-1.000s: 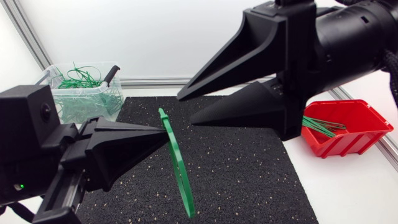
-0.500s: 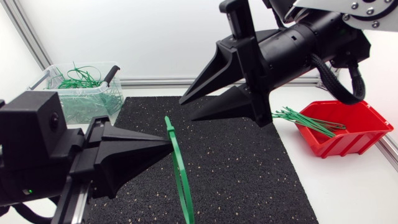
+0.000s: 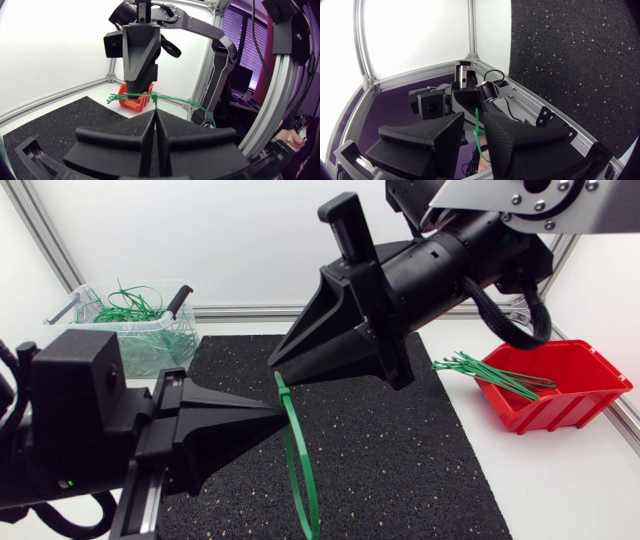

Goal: Take a green cable tie from the red box, thread the tail through the head to close it, then place it in the transparent bin on the left.

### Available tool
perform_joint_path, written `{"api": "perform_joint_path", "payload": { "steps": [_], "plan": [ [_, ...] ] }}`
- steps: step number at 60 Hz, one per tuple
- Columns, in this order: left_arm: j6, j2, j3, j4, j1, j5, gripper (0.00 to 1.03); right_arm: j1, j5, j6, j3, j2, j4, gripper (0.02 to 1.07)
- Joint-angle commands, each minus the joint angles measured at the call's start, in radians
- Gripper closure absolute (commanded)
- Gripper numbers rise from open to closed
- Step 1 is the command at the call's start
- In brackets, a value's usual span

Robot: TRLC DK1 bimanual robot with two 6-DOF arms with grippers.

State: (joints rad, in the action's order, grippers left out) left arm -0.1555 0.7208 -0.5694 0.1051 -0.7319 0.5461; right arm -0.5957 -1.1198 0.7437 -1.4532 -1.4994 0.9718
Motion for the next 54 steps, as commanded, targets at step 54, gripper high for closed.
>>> {"api": "perform_joint_path", "payload": {
  "steps": [54],
  "plan": [
    [0.027, -0.011, -0.012, -0.005, 0.032, 0.034, 1.0, -0.041, 0.037, -0.032, 0.025, 0.047, 0.004, 1.01]
  ]
}}
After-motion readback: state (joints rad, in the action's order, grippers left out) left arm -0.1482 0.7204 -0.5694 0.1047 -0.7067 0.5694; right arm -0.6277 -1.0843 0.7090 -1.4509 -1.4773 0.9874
